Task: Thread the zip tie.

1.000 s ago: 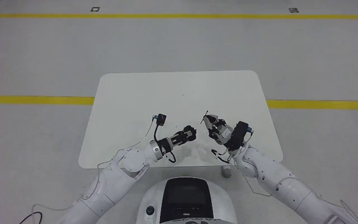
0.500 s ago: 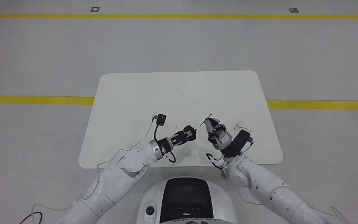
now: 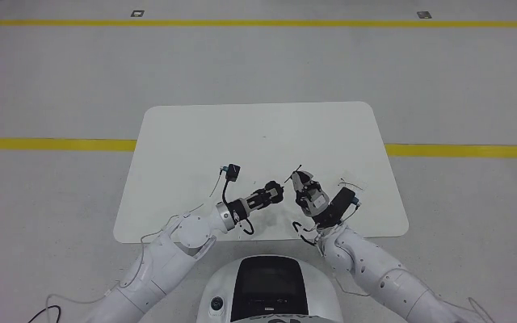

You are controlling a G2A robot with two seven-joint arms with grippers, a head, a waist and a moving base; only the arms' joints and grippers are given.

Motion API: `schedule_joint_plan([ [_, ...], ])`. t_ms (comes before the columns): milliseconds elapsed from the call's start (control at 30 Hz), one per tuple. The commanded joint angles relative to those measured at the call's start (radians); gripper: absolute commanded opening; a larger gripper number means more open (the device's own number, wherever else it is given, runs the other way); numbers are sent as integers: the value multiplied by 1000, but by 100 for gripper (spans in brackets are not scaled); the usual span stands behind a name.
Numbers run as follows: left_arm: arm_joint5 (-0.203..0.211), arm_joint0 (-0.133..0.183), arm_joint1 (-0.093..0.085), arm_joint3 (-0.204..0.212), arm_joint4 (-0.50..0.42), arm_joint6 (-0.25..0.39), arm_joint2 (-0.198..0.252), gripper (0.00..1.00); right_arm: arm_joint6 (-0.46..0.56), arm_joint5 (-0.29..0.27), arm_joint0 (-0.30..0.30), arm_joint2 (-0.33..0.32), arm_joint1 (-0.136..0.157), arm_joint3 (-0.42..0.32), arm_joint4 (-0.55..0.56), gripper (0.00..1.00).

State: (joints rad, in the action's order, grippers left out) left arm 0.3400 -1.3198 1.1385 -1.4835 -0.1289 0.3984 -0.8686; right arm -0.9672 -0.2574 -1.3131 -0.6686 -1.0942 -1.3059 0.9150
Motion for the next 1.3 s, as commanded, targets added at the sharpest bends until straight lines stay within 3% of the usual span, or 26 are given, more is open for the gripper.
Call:
schedule_joint_plan([
  [0, 0, 0, 0, 0, 0, 0, 0, 0, -9, -11, -12, -5, -5, -4, -13, 0],
  [500, 0, 0, 0, 0, 0, 0, 0, 0, 11, -15, -40, -23, -10, -35, -23, 0],
  [1033, 0, 0, 0, 0, 0, 0, 0, 0, 6, -82, -91, -86, -31, -29, -15, 0],
  [1267, 0, 0, 0, 0, 0, 0, 0, 0, 12, -83, -92, -94, -44, -24, -13, 0],
])
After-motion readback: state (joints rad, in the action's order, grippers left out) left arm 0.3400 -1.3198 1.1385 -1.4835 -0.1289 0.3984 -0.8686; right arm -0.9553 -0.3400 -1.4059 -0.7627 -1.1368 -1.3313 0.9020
